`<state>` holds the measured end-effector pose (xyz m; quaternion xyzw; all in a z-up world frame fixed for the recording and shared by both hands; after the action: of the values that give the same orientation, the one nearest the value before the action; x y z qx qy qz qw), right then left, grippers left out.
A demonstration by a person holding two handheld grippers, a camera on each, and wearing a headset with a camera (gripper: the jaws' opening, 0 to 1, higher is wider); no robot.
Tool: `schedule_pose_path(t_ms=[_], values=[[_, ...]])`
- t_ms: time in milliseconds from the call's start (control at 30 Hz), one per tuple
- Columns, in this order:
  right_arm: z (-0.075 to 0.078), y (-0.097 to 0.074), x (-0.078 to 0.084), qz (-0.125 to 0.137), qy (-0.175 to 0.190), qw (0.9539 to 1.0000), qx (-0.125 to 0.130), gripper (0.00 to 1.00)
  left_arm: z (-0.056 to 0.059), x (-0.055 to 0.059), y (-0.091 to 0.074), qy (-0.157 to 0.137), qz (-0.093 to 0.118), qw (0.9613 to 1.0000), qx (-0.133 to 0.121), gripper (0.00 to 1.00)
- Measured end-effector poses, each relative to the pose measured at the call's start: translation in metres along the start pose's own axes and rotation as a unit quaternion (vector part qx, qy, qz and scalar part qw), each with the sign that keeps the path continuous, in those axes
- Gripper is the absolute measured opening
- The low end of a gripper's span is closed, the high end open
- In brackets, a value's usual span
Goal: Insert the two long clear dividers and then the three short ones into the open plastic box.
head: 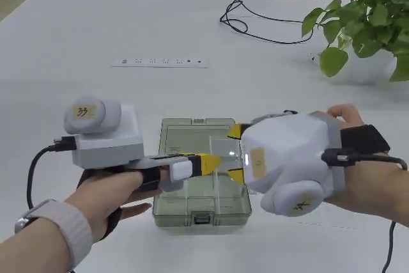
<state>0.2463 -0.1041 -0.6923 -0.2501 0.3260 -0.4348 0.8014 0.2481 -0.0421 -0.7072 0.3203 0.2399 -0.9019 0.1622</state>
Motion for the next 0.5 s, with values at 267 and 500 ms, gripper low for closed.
schedule_pose_path(t_ms=[267,500], values=[[-0.0017,0.0007,-0.0054,0.003,-0.013,0.9999,-0.006,0.32,0.0053,0.0014,0.0008,-0.023,-0.001,0.9995,0.022,0.0],[-0.0036,-0.0026,-0.0058,0.007,-0.018,0.9998,-0.011,0.32,0.0072,0.0032,0.0006,-0.029,-0.007,0.999,0.034,0.0]])
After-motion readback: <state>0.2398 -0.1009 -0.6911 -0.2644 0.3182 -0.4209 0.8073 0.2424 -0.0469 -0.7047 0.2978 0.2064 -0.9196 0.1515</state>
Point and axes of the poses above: the centre of the closed fingertips' face, and the gripper's own axes: y roughly forward along the fingers, z roughly to its right, x roughly out of its underside, the point moved 4 cm from there along -y, roughly backward along the fingers, and after that the axes turned 3 degrees about -y, right-handed, at the moved point
